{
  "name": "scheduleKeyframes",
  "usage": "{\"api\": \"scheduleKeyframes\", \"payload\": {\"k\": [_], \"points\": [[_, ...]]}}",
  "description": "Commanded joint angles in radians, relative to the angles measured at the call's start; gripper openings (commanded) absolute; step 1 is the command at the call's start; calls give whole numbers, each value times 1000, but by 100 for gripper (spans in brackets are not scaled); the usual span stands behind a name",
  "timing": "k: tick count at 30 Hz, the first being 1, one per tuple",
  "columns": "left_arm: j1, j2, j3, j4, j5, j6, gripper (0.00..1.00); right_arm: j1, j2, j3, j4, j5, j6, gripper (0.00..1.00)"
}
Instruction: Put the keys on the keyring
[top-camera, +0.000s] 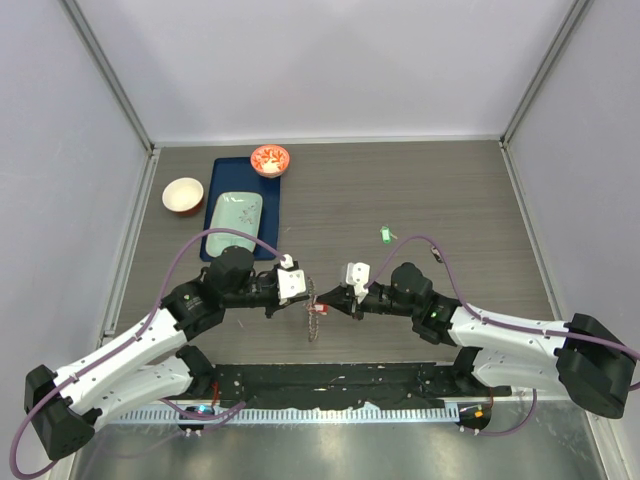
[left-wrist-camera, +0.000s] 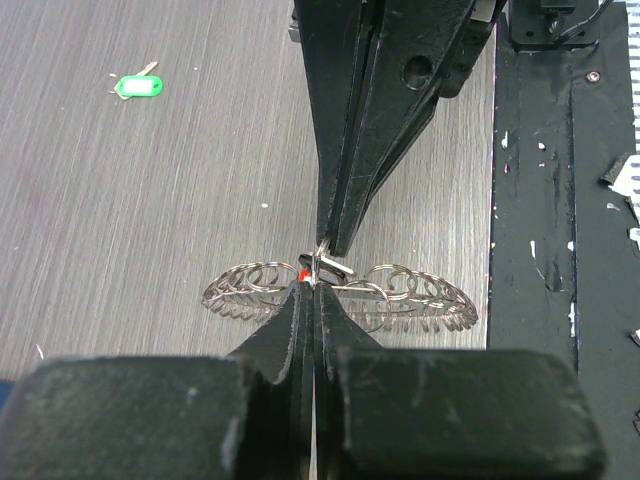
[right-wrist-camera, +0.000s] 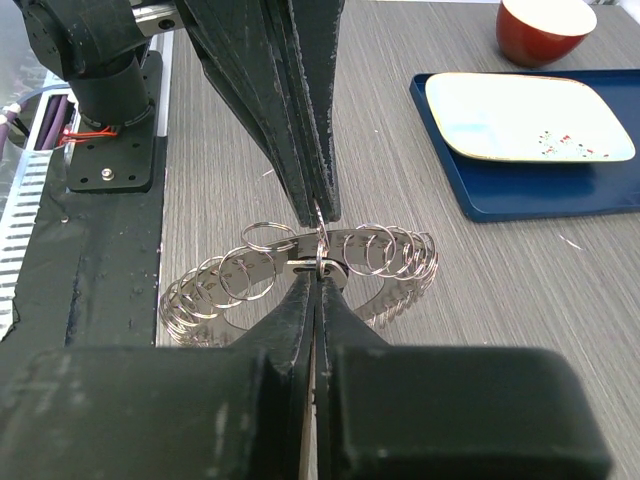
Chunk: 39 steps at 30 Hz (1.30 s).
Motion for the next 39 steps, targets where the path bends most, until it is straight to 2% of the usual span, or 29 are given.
{"api": "scheduleKeyframes", "payload": {"k": [1,30,36,39], "points": [[5,-5,10,67,23,-3,0,-2,-12,45,48,-2,-1,1],[5,17,27,33,36,-3,0,0,-65,120,-122,16,-51,1],[5,8,24,37,28,-3,0,-2,-104,118,-206,52,-41,13],[5,8,24,37,23,-3,0,-2,-127,95,-193,65,-9,24]]}}
